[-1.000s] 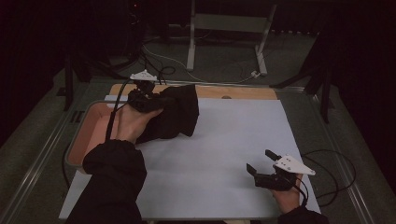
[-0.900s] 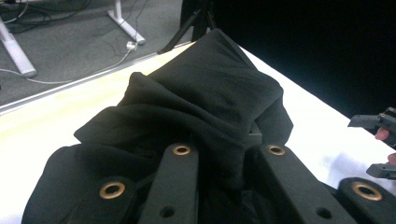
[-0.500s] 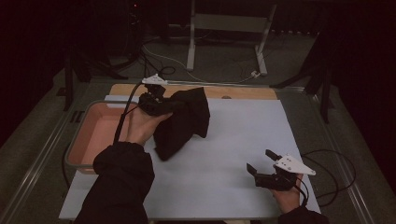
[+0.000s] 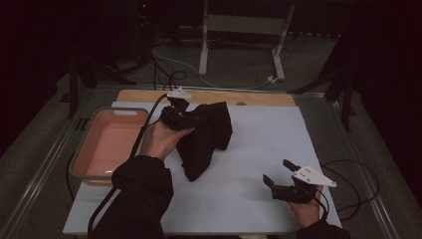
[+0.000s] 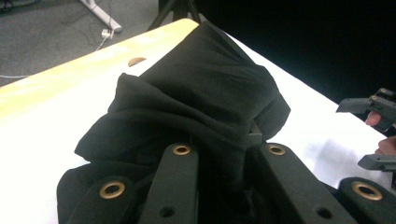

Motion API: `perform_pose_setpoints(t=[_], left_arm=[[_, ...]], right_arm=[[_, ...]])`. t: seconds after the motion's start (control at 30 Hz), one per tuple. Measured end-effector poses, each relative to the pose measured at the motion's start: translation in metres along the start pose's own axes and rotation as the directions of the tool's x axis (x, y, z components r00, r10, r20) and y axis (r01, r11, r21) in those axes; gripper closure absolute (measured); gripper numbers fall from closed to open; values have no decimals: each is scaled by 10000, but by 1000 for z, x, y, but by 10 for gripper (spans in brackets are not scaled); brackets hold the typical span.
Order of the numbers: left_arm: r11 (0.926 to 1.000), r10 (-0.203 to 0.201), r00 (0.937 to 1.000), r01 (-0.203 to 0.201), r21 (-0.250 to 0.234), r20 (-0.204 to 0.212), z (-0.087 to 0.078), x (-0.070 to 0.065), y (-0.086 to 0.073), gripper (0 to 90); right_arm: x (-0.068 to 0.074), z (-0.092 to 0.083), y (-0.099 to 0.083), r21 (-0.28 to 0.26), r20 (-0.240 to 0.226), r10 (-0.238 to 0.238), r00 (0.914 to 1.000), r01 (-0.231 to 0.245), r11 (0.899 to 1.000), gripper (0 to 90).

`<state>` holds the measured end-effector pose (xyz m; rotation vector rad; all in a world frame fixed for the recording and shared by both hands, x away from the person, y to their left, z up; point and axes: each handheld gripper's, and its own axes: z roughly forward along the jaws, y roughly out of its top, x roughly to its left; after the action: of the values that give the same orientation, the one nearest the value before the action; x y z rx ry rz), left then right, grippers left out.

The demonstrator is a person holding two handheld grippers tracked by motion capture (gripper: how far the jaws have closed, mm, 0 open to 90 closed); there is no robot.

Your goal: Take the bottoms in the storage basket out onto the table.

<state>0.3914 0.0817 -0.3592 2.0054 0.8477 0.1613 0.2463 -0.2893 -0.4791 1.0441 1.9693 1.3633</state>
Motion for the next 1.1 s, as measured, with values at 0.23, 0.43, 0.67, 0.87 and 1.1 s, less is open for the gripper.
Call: perform_pose_setpoints(t=[0.23, 0.43, 0.67, 0.87, 1.1], left_arm=[[9998, 78, 9999, -76, 183, -91, 11, -4, -5, 827], [9996, 216, 9997, -214, 209, -88, 19, -8, -10, 827], [9998, -161, 9999, 162, -125, 57, 26, -7, -19, 827], [9984, -519, 9984, 523, -198, 202, 30, -2, -33, 827], [9995, -283, 9993, 279, 163, 245, 38, -10, -35, 827]], right_arm=[[0, 0, 0, 4, -38, -28, 10000, 28, 10000, 81], [0, 0, 0, 3, -15, -40, 10000, 40, 10000, 80], [0, 0, 0, 15, -13, -18, 10000, 18, 10000, 81], [0, 2, 0, 35, -100, -31, 9999, 31, 10000, 81], [0, 3, 0, 58, -120, -2, 9999, 3, 10000, 81]])
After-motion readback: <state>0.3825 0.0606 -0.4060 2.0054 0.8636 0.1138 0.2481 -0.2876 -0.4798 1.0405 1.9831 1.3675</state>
